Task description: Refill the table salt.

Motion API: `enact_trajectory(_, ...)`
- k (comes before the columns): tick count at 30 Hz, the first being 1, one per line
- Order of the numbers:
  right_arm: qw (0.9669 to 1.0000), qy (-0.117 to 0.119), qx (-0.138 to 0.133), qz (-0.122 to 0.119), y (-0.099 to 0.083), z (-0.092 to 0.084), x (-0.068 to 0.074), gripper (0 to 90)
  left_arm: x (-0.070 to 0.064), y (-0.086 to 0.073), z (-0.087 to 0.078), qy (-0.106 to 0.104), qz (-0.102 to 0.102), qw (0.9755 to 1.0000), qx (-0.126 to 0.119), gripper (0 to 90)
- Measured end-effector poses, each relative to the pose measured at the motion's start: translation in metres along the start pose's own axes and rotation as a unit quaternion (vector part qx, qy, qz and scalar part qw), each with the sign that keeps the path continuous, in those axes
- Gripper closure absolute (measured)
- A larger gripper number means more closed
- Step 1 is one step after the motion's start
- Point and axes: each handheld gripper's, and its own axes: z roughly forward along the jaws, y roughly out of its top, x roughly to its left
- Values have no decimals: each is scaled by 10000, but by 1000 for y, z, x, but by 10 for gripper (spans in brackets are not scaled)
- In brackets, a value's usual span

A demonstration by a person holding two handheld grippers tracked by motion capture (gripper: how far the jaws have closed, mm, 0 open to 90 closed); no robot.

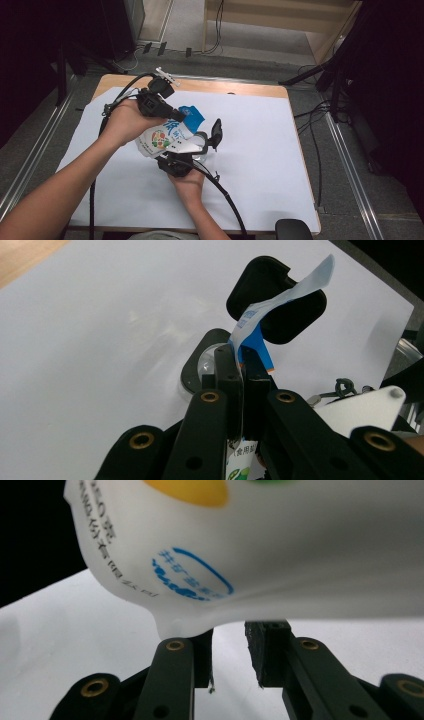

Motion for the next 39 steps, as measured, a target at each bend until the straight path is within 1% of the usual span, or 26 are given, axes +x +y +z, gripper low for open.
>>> enact_trajectory(3, 10000, -2, 32, -30, 0, 0, 0, 742, 1, 4, 11, -6, -17, 9999, 101, 900)
enact_trajectory(5, 10000, 21, 11, 12, 0, -1, 0, 743, 2, 5, 17, -38, -60, 9999, 134, 900)
enact_trajectory(6, 10000, 31, -22, -17, 0, -1, 0, 743, 2, 7, 19, -41, -43, 9998, 177, 900)
enact_trajectory(8, 10000, 13, -41, -25, 1, -2, 0, 743, 1, 8, 23, -97, -136, 9997, 170, 900)
enact_trajectory(9, 10000, 21, -63, -2, 2, -2, 0, 745, 2, 9, 25, -117, -82, 9997, 207, 900)
enact_trajectory(11, 9999, 29, -112, 69, 3, -3, -1, 745, 1, 11, 29, -140, -127, 9995, 261, 900)
enact_trajectory(13, 9999, 40, -123, 66, 3, -3, -1, 745, 1, 13, 33, -140, -125, 9994, 298, 900)
enact_trajectory(16, 9999, 25, -139, 60, 3, -3, -1, 746, 1, 14, 37, -176, -143, 9991, 352, 900)
enact_trajectory(19, 9998, 30, -164, 49, 3, -3, 0, 745, 1, 15, 41, -158, -120, 9990, 406, 900)
enact_trajectory(22, 9997, 83, -215, 122, 4, -3, -1, 744, 1, 16, 44, -150, -139, 9988, 449, 900)
enact_trajectory(23, 9995, 120, -224, 190, 4, -3, -2, 743, 1, 17, 45, -156, -161, 9987, 449, 900)
enact_trajectory(28, 9993, 143, -255, 218, 5, -3, -3, 743, 0, 19, 49, -162, -150, 9985, 495, 900)
enact_trajectory(30, 9993, 149, -267, 207, 5, -3, -3, 743, 0, 18, 47, -164, -128, 9987, 465, 900)
enact_trajectory(31, 9994, 145, -269, 183, 5, -4, -3, 743, 0, 17, 44, -178, -128, 9988, 427, 900)
enact_trajectory(32, 9997, 87, -203, 94, 5, -5, -2, 741, -1, 15, 40, -185, -83, 9992, 346, 900)
enact_trajectory(33, 9998, 55, -168, 26, 5, -5, -2, 740, -1, 14, 35, -213, -80, 9993, 304, 900)
enact_trajectory(34, 9998, 55, -168, 26, 5, -5, -2, 740, 0, 11, 29, -230, -87, 9995, 190, 900)
enact_trajectory(35, 9999, 23, -126, -22, 4, -6, -1, 740, 1, 9, 22, -295, -106, 9995, 72, 900)
enact_trajectory(36, 9999, 13, -112, -38, 3, -6, 0, 735, 4, 7, 13, -279, -95, 9996, 17, 900)
enact_trajectory(38, 10000, 21, -90, -22, 3, -6, 0, 729, 9, 1, 1, -228, -96, 9996, -96, 900)
enact_trajectory(39, 10000, 20, -82, -28, 3, -6, 0, 729, 12, -2, -4, -248, -92, 9995, -159, 900)
